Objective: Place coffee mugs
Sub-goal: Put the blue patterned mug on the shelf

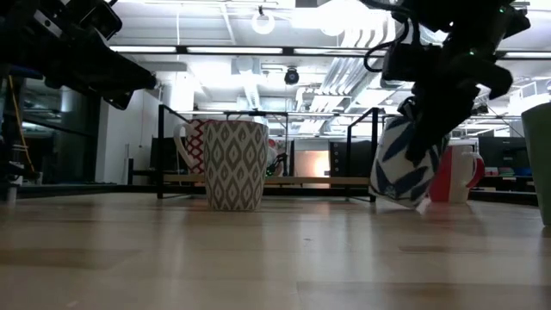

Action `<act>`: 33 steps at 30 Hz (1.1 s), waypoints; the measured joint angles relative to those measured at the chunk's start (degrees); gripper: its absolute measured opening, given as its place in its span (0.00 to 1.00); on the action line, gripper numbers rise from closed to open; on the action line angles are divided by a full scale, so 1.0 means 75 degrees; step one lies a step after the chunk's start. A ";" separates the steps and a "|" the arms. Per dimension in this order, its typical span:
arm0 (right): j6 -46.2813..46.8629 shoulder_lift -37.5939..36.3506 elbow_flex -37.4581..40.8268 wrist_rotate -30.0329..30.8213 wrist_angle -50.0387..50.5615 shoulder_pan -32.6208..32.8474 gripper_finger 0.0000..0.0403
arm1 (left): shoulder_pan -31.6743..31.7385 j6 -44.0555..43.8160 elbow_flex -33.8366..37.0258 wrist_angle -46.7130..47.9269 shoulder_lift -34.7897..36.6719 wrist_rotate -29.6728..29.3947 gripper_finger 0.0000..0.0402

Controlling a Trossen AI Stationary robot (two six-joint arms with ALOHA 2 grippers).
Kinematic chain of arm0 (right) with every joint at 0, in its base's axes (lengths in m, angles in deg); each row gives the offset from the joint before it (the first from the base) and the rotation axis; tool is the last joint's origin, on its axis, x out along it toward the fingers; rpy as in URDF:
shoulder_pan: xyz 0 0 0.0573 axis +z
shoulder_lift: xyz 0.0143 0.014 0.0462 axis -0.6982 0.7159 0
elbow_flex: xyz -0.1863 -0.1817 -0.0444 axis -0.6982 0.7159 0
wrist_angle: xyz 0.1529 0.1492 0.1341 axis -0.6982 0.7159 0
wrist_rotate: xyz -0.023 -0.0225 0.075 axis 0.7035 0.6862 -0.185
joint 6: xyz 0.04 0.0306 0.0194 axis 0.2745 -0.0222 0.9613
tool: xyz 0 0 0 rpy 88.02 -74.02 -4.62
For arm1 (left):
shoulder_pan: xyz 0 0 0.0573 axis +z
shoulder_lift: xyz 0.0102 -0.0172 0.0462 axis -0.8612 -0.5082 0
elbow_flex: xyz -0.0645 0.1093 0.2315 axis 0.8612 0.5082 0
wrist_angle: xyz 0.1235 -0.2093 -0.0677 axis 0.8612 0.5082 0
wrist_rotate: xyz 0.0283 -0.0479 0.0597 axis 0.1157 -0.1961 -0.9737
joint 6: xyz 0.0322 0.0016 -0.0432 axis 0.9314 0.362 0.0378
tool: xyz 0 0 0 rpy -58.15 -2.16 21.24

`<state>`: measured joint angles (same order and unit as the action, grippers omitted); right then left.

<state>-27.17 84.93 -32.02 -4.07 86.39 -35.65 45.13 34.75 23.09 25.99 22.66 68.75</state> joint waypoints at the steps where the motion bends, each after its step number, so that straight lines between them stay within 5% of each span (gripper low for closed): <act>1: -0.0008 0.0013 -0.0071 0.0013 0.0048 -0.0002 0.01 | -0.0001 0.0000 0.0000 0.0000 0.0000 0.0000 0.12; 12: -0.1239 0.0012 -0.2236 0.0651 0.0913 -0.0059 0.00 | 0.0000 0.0003 0.0000 0.0043 0.0000 0.0000 0.12; 18: -0.2539 0.0259 -0.4060 0.0868 0.1781 -0.0893 0.00 | -0.0001 0.0006 0.0000 0.0052 -0.0002 0.0000 0.12; 33: -0.4461 0.3581 -0.9262 -0.0882 0.4758 -0.4078 0.00 | 0.0000 0.0015 0.0000 0.0216 0.0000 0.0000 0.12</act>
<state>-60.63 111.79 -101.49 -10.68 122.08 -66.24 45.13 34.86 23.09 27.61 22.66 68.75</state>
